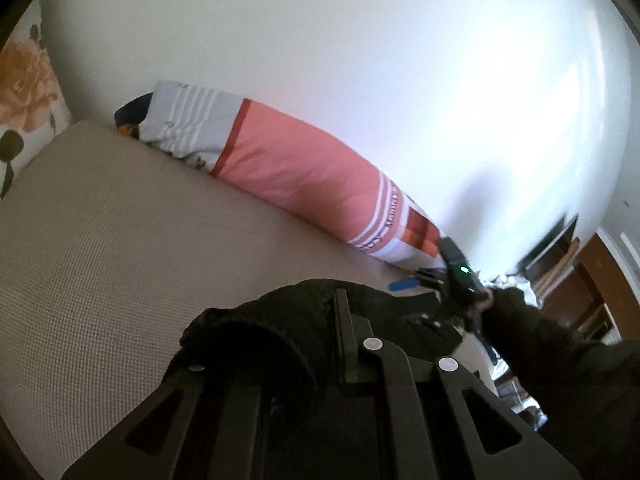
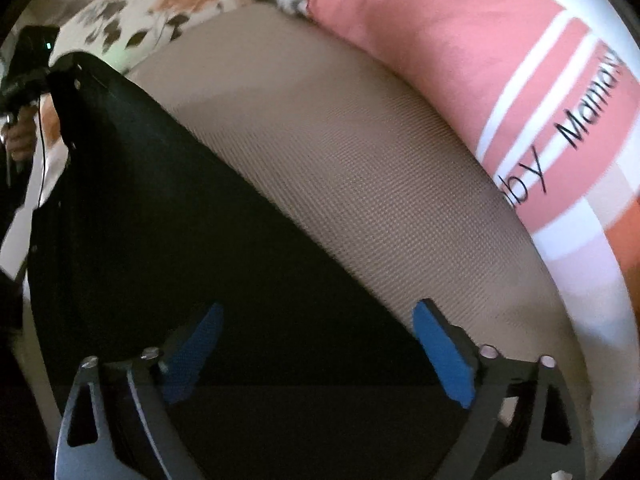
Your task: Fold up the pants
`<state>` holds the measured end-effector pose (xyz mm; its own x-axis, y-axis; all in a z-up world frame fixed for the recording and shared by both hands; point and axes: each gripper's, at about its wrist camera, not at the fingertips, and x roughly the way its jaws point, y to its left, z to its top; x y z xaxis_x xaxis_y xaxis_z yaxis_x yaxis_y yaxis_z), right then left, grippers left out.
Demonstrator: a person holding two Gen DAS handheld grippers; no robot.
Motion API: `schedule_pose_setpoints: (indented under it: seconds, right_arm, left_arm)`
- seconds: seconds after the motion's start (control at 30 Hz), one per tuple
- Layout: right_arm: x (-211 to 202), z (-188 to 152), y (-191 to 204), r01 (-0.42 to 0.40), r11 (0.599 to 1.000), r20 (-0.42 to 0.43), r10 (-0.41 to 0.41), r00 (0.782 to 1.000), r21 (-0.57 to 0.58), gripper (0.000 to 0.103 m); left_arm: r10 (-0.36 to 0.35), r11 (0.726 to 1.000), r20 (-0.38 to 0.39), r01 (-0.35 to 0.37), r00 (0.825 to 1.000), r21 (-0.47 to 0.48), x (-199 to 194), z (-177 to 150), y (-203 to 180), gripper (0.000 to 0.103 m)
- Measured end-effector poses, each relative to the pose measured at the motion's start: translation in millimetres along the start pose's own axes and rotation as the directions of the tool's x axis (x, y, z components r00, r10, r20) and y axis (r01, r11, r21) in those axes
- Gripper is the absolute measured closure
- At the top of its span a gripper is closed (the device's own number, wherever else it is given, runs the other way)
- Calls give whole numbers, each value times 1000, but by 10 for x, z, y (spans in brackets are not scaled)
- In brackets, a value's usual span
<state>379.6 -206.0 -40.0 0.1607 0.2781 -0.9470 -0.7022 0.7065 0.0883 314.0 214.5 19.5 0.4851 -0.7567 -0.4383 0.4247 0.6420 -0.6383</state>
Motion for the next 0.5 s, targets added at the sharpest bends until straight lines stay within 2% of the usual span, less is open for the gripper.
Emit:
schedule_pose_setpoints:
  seconds: [0.07,0.13,0.27,0.3,0.37,0.43,0.5]
  right_arm:
    - [60,34,-62,-30,999,-36,29,999,-33,27]
    - [117,71,-116,-61,997,-67,57,996,-52,32]
    - [205,110,-173,-96,993,-109,87,990,-72,64]
    - [211,101,-180,-92,993,-111,84,990,-72,67]
    - [191,74,-201,-66,995,-101,58,993,-73,82]
    - [151,52,-185,-36,997,-86,31,996,-61,90]
    - [77,6,-79,31,997,-51,-34,998,-67,94]
  left_arm:
    - [-3,1000,3,3,1000,14,-42,-4,-56,94]
    - [-1,1000,6,1,1000,30,-67,-6,-101,94]
    - [18,999,-8,-17,1000,37,-10,3,-100,94]
    - [25,999,-12,-24,1000,40,10,6,-104,94]
    - [29,999,-17,-28,999,47,9,10,-118,94]
    - [36,999,-19,-35,999,41,27,18,-109,94]
    - [63,997,-19,-62,998,49,50,31,-108,94]
